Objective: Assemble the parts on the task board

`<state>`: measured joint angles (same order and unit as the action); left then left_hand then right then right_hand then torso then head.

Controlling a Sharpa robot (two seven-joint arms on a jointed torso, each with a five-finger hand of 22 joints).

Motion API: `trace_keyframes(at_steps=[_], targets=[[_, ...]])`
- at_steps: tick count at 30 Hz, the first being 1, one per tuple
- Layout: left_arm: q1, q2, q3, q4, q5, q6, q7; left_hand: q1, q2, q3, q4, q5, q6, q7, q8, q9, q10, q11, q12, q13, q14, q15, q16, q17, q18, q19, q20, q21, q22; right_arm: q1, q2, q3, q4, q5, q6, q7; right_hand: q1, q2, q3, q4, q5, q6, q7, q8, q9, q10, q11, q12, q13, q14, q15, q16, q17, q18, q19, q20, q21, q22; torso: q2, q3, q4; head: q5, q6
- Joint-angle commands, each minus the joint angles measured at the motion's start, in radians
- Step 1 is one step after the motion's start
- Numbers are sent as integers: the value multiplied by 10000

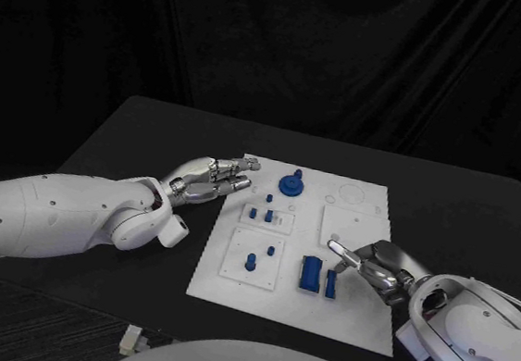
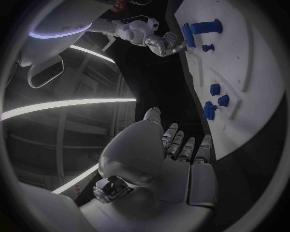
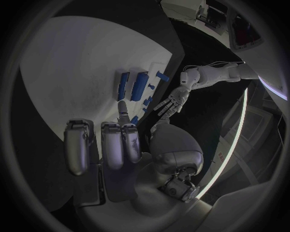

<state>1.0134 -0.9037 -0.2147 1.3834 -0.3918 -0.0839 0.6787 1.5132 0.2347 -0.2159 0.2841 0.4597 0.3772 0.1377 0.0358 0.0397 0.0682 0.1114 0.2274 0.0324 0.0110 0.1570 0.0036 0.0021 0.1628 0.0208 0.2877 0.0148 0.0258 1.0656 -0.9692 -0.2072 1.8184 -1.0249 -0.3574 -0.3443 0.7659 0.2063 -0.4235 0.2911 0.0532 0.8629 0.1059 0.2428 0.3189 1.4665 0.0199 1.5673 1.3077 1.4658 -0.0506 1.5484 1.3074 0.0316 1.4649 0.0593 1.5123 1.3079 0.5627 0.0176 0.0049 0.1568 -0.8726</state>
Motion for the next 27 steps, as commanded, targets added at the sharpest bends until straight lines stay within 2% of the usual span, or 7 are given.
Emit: trace_keyframes(at_steps=[1, 8, 13, 16, 23, 26, 27], targets=[[-12, 19, 9, 13, 15, 0, 1232, 112, 12, 71, -5, 66, 69, 22, 58, 13, 28, 73, 37, 10, -22, -82, -5, 9, 161, -3, -30, 40, -14, -40, 35, 3, -9, -134, 290, -164, 9, 98, -59, -6, -50, 61, -4, -44, -32, 1043, 76, 35, 2631, 894, 80, -29, 1829, -144, 724, 69, 8, 2401, 1, 3, -2, 30, 0], [-12, 8, 9, 12, 15, 14, 1211, 112, 12, 71, -5, 66, 69, 22, 58, 13, 28, 73, 37, 10, -22, -82, -5, 9, 161, -3, -30, 40, -14, -62, 85, 3, -30, -200, 605, -361, 52, 148, -92, -12, -46, 128, -7, -67, -88, 1043, 76, 35, 2631, 888, 77, -37, 1801, -137, 711, 70, -12, 2393, 1, 0, -1, 41, 0], [-12, 0, 9, 17, 15, 10, 1216, 117, 13, 75, -7, 70, 69, 23, 57, 13, 28, 75, 39, 10, -22, -86, -5, 9, 162, -4, -28, 39, -15, -67, 71, 3, -20, -496, 471, -383, 78, 171, -104, -15, -44, 138, -4, -88, -118, 1043, 78, 35, 2631, 878, 75, -54, 1748, -127, 691, 71, -44, 2380, 0, 2, 2, 49, 0], [-12, -12, 9, 32, 15, -6, 1242, 121, 13, 78, -8, 72, 79, 24, 58, 14, 30, 77, 44, 11, -25, -88, -6, 8, 162, -9, -28, 35, -20, -69, 8, 4, 33, -719, 11, -145, 103, 183, -121, -17, -41, 169, -7, -96, -143, 1043, 77, 35, 2631, 877, 77, -56, 1742, -124, 685, 71, -55, 2376, -1, 2, 3, 55, 0], [-11, -196, 11, 268, 16, -137, 1408, 122, -9, 73, 8, 68, 122, 26, 64, 18, 44, 81, 67, 15, -36, -147, -10, 5, 192, -4, -114, 42, -12, -38, -433, 7, 427, -925, -1906, 1567, 399, 231, -225, -33, -19, 796, -133, 71, -211, 1043, -22, 35, 2631, 875, 11, -58, 1728, -128, 694, 36, -35, 2382, -8, 3, 4, 77, 0], [-7, -389, 13, 535, 16, -245, 1449, 82, -69, 24, 38, 58, 200, 37, 74, 24, 88, 94, 135, 24, -45, -253, -13, 2, 214, -8, -295, 40, -16, 153, -688, 9, 629, -581, -2828, 2687, 662, 257, -275, -22, 12, 1184, -253, 137, -272, 1043, -139, 35, 2631, 735, -94, -294, 1070, -47, 531, -48, -308, 2273, -5, 2, 0, 36, 0], [0, -473, 15, 654, 16, -300, 1460, 70, -78, 13, 44, 52, 214, 40, 76, 25, 91, 95, 136, 24, -45, -263, -13, 2, 214, -9, -322, 40, -17, 268, -772, 9, 686, -304, -3158, 3131, 813, 256, -277, -37, 16, 1496, -342, 242, -261, 1043, -207, 35, 2631, 423, -159, -806, -116, 164, 89, -98, -1050, 1976, -4, 1, -2, 22, 0]])
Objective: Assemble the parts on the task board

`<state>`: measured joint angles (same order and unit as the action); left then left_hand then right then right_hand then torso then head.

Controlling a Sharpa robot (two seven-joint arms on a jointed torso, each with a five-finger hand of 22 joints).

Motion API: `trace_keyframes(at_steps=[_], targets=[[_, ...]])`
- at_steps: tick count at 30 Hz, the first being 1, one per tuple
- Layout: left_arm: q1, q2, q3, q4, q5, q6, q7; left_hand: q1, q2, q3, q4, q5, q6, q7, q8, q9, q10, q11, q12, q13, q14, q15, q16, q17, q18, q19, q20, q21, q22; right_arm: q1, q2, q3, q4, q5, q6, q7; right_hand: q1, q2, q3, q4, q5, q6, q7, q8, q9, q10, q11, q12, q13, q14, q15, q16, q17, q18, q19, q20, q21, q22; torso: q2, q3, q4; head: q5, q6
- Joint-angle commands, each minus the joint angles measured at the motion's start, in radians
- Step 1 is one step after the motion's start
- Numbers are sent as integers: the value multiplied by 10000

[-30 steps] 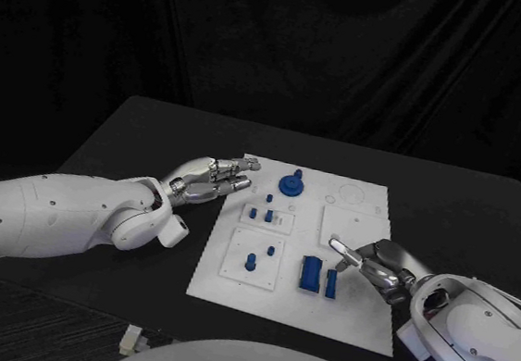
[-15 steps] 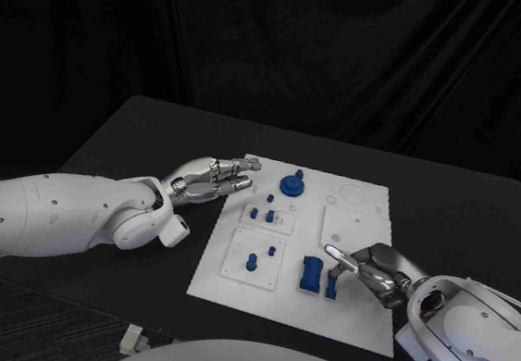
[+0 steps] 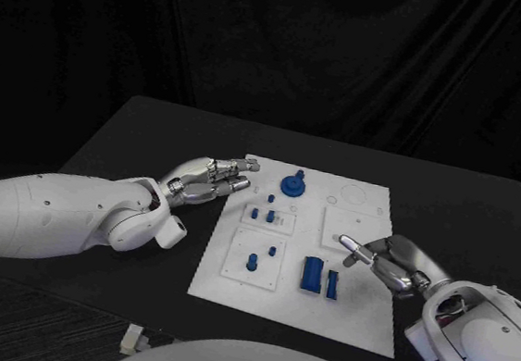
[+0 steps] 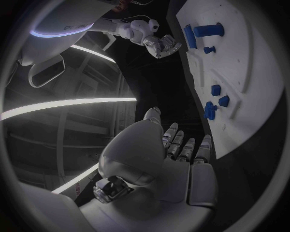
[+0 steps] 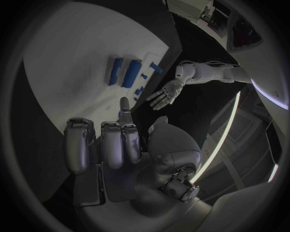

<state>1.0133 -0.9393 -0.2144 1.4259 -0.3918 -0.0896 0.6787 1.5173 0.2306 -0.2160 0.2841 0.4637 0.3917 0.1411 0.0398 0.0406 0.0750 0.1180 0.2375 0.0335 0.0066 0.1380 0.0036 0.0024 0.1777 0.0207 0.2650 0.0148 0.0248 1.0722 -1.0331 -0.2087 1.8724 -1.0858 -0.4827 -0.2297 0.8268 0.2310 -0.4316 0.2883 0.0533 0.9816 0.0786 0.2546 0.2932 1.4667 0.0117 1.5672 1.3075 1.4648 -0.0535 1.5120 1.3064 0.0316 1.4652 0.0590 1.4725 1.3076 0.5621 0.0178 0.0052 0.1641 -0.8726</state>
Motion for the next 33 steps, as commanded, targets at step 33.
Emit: trace_keyframes(at_steps=[33], targets=[[491, 394, 571, 1030, 1555, -2171, -418, -9345, -1239, 796, -1561, -3374, -2148, -1411, -398, -406, -750, -1180, -1466, -335, -66, -1380, -36, -24, -919, -207, -2650, -148, -248, 644, 434, 608, -1437, 6709, -2326, 6995, -7545, -2310, 4316, -2883, -533, -9816, -786, -2546, -2932, -14667, -117, -15672, -13075, -14648, 535, -15120, -13064, -316, -14652, -590, -14725, -13076, -114, -57, -48, -754, 835]])
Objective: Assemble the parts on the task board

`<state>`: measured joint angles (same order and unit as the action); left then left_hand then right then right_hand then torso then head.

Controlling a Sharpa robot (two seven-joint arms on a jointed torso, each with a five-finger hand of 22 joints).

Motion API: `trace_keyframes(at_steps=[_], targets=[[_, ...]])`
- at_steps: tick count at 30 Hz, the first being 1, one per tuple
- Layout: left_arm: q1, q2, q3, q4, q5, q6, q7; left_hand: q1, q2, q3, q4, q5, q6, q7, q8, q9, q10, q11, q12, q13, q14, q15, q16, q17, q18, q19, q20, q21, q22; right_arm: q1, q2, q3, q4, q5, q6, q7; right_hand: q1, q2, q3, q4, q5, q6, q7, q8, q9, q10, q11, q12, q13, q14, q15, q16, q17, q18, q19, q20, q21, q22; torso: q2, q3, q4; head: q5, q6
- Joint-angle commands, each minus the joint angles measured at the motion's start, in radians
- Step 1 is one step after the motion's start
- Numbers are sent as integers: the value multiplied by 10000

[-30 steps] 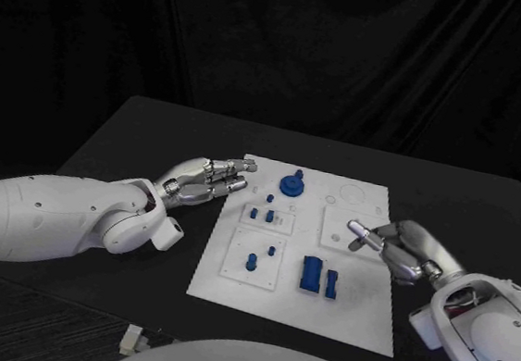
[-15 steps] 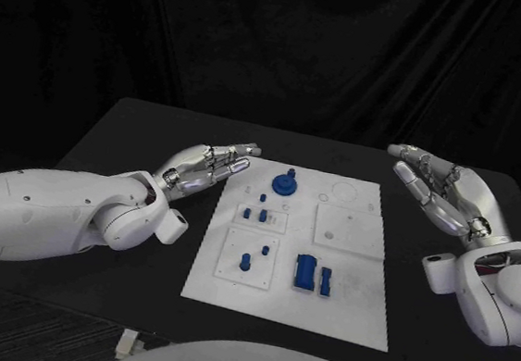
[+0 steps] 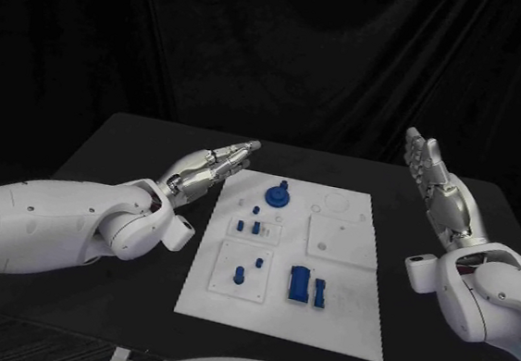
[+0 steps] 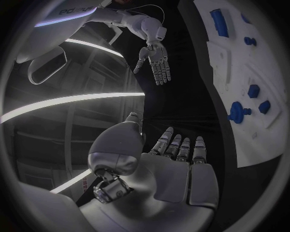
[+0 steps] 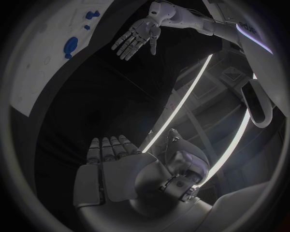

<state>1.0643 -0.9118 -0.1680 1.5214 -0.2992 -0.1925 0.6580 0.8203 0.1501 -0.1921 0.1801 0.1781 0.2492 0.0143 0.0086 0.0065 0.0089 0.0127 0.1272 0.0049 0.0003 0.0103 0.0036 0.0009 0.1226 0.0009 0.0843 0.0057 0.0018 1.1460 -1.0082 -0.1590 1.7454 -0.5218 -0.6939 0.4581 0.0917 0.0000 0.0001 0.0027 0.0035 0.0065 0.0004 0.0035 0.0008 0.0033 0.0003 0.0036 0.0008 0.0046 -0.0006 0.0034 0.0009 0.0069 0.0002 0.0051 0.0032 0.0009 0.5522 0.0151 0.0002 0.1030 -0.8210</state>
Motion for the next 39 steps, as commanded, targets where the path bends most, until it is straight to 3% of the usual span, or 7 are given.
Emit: trace_keyframes(at_steps=[1, 10, 11, 14, 15, 21, 39], targets=[[-23, 153, 152, 87, 696, -1273, -245, -2461, -450, 576, -540, -534, -748, -143, -86, -65, -89, -127, -382, -49, -3, -103, -36, -9, -368, -9, -843, -57, -18, -122, 252, 158, -217, 1201, -231, 133, -917, 0, -1, -27, -35, -65, -4, -35, -8, -33, -3, -36, -8, -46, 6, -34, -9, -69, -2, -51, -32, -9, -18, -35, 2, -173, 385], [-101, 916, 1152, 348, 2199, -4220, -988, -4330, -790, 1000, -964, -938, -1319, -143, -86, -65, -89, -127, -1272, -49, -3, -103, -36, -9, -497, -9, -843, -57, -18, -710, 1677, 1164, -1296, 4021, -603, 474, -917, 0, -1, -27, -35, -65, -4, -35, -8, -33, -3, -36, -8, -46, 6, -34, -9, -69, -2, -51, -32, -9, -64, -121, -1, -805, 1732], [-108, 976, 1232, 368, 2318, -4453, -1047, -4435, -1501, 1021, -985, -961, -1348, -143, -86, -65, -89, -127, -1272, -49, -3, -103, -36, -9, -1226, -9, -843, -57, -18, -753, 1780, 1236, -1374, 4225, -630, 499, -917, 0, -1, -27, -35, -65, -4, -35, -8, -33, -3, -36, -8, -46, 6, -34, -9, -69, -2, -51, -32, -9, -67, -127, -1, -848, 1822], [-124, 1133, 1437, 422, 2627, -5059, -1200, -4887, -1501, 1126, -1090, -1063, -1484, -143, -86, -65, -89, -127, -1272, -49, -3, -103, -36, -9, -1226, -9, -843, -57, -18, -860, 2039, 1419, -1571, 4738, -697, 561, -917, 0, -1, -27, -35, -65, -4, -35, -8, -33, -3, -36, -8, -46, 6, -34, -9, -69, -2, -51, -32, -9, -75, -141, -2, -952, 2043], [-130, 1192, 1515, 442, 2744, -5289, -1258, -5067, -1501, 1165, -1801, -1781, -1520, -143, -86, -65, -89, -127, -1272, -49, -3, -103, -36, -9, -1226, -9, -843, -57, -18, -898, 2132, 1485, -1641, 4921, -722, 583, -917, 0, -1, -27, -35, -65, -4, -35, -8, -33, -3, -36, -8, -46, 6, -34, -9, -69, -2, -51, -32, -9, -77, -146, -2, -987, 2118], [-143, 1315, 1677, 485, 2987, -5765, -1378, -5719, -1501, 1921, -1801, -1781, -1708, -143, -86, -65, -89, -127, -1272, -49, -3, -103, -36, -9, -1226, -9, -843, -57, -18, -960, 2282, 1590, -1754, 5218, -761, 619, -917, 0, -1, -27, -35, -65, -4, -35, -8, -33, -3, -36, -8, -46, 6, -34, -9, -69, -2, -51, -32, -9, -80, -151, -2, -1030, 2210], [-143, 1318, 1680, 486, 2992, -5775, -1380, -7006, -1501, 1921, -1801, -1781, -2492, -143, -86, -65, -89, -127, -1272, -49, -3, -103, -36, -9, -1226, -9, -843, -57, -18, -960, 2282, 1590, -1754, 5218, -761, 619, -917, 0, -1, -27, -35, -65, -4, -35, -8, -33, -3, -36, -8, -46, 6, -34, -9, -69, -2, -51, -32, -9, -80, -151, -2, -1030, 2210]])
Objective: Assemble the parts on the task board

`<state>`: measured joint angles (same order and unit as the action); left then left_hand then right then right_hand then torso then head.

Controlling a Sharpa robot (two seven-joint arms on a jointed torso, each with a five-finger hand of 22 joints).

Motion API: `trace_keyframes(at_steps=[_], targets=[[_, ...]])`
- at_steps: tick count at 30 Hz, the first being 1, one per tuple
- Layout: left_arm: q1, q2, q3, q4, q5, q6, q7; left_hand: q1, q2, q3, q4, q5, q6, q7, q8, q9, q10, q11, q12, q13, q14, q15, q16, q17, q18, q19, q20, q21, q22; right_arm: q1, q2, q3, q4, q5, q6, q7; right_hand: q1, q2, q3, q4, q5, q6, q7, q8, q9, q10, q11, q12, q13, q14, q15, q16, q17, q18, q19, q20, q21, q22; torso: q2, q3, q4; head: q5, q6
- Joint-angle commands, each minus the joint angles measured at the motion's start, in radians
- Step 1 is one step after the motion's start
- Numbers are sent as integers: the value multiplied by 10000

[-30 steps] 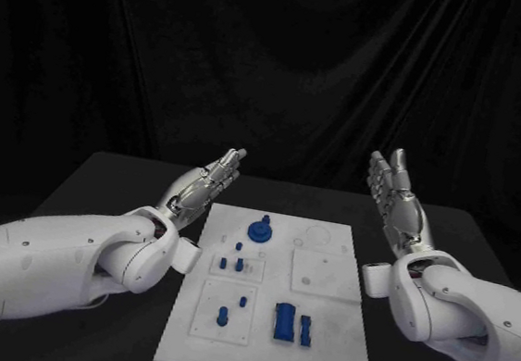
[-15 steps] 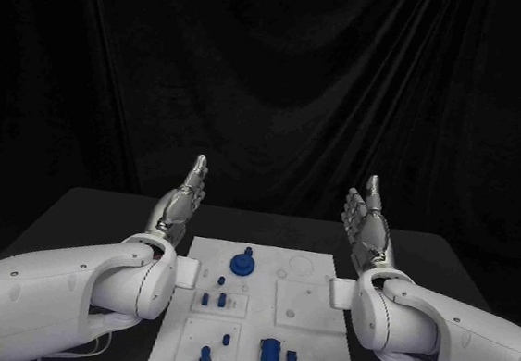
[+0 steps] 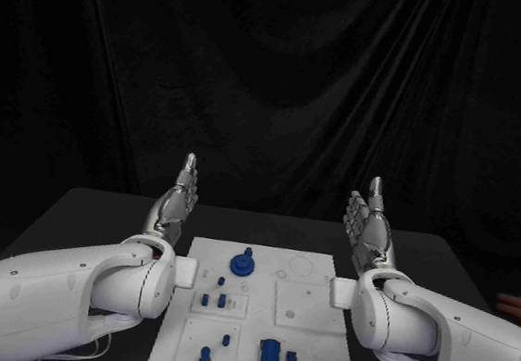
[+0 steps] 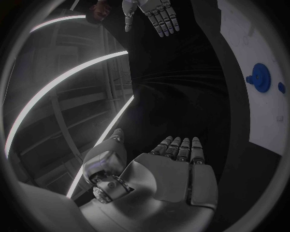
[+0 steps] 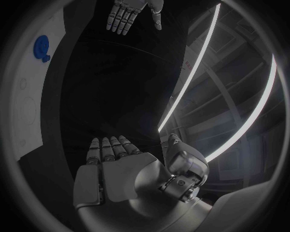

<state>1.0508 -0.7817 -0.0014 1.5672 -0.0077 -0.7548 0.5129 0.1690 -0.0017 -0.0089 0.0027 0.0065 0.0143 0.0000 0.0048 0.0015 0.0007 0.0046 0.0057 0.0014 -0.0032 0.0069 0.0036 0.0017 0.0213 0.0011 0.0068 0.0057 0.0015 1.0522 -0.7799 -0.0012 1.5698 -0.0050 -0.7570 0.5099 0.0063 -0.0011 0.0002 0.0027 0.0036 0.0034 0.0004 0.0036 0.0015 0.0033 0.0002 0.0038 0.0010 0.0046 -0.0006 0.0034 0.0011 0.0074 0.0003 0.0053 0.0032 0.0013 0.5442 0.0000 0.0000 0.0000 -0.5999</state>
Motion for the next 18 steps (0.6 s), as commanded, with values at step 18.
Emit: trace_keyframes(at_steps=[18], targets=[[-8, 17, 14, 28, 77, -152, 71, -1690, 17, 89, -27, -65, -143, 0, -48, -15, -7, -46, -57, -14, 32, -69, -36, -17, -213, -11, -68, -57, -15, -22, -1, 12, 2, 50, -130, 101, -63, 11, -2, -27, -36, -34, -4, -36, -15, -33, -2, -38, -10, -46, 6, -34, -11, -74, -3, -53, -32, -13, 0, 0, 0, 0, -1]])
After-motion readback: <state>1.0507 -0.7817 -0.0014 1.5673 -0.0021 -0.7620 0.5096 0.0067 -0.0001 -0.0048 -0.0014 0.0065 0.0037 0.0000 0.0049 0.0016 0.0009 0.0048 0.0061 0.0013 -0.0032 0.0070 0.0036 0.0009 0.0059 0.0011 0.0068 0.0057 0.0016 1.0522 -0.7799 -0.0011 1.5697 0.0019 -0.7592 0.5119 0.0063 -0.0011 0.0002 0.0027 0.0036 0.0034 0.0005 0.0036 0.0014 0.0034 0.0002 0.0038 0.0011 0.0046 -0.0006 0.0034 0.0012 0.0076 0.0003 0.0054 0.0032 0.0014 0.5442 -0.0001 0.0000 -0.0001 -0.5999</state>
